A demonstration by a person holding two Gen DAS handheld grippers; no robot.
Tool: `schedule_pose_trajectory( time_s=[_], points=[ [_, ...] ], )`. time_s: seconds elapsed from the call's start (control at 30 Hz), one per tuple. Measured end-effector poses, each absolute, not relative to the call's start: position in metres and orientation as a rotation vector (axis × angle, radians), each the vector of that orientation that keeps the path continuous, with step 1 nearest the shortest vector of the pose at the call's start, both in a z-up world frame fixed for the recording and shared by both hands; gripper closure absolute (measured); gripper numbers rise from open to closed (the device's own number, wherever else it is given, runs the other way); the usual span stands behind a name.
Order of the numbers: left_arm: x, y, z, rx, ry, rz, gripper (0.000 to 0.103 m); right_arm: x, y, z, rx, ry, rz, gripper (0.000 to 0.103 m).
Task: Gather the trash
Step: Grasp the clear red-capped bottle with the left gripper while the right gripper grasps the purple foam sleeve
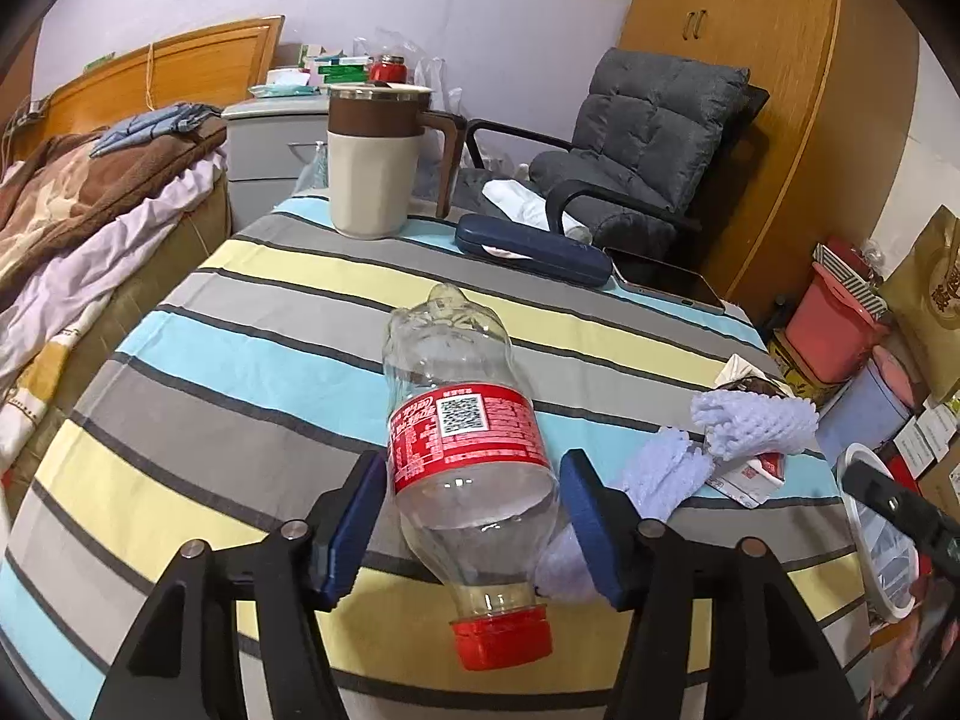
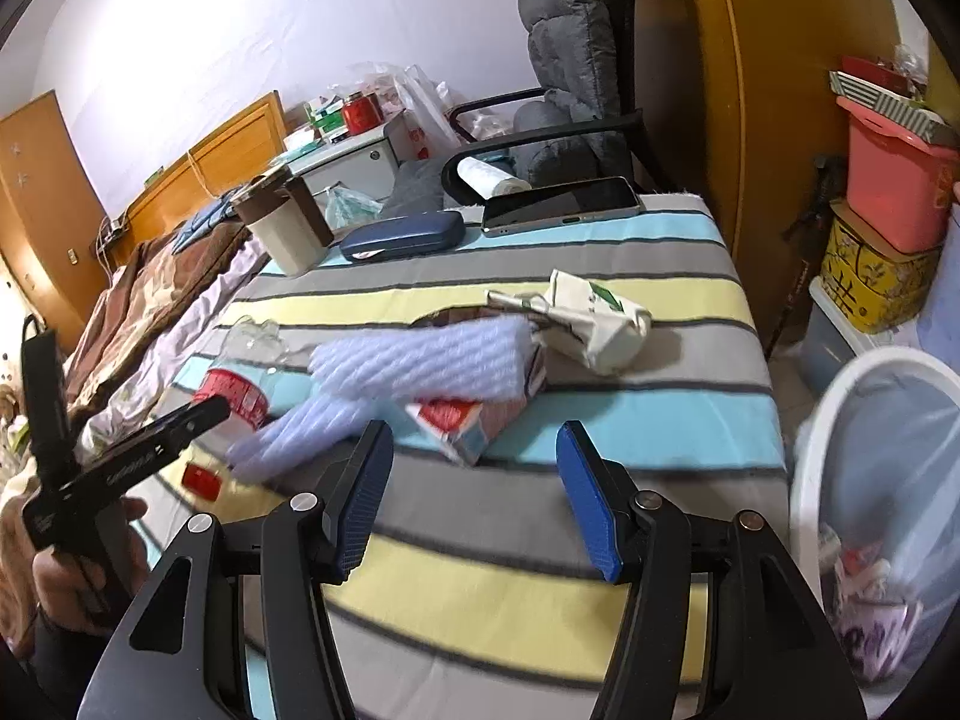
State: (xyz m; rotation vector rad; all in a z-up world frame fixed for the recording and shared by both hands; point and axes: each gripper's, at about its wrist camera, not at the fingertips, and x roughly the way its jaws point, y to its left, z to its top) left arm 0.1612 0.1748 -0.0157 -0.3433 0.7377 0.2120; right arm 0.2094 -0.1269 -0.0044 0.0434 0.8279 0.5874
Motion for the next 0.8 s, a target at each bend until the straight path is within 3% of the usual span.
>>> schedule_pose_trajectory(
  time_s=[0.37,0.4,0.43,0.53,0.8],
  points=[
    [0.170,0.175,-0.022,-0.356,0.743,0.156,0.041,0.237,-0.123,-0.013,0.066,0.851,0.612,0.045],
    [0.170,0.175,-0.022,-0.357,0.743,0.152,0.040,0.237,-0.123,-0.013,0.074,0.849,0.618,0.057],
    [0.169,0.174,-0.023,-0.361,0.743,0.147,0.040,0.237,-0.123,-0.013,0.075,0.847,0.623,0.075],
    [0.169,0.174,-0.023,-0.365,0.742,0.141,0.040,0.235,-0.122,-0.015,0.074,0.863,0.637,0.093],
    [0.159,0.171,-0.022,-0.375,0.743,0.143,0.041,0.229,-0.125,-0.009,0.081,0.861,0.658,0.097]
  ],
)
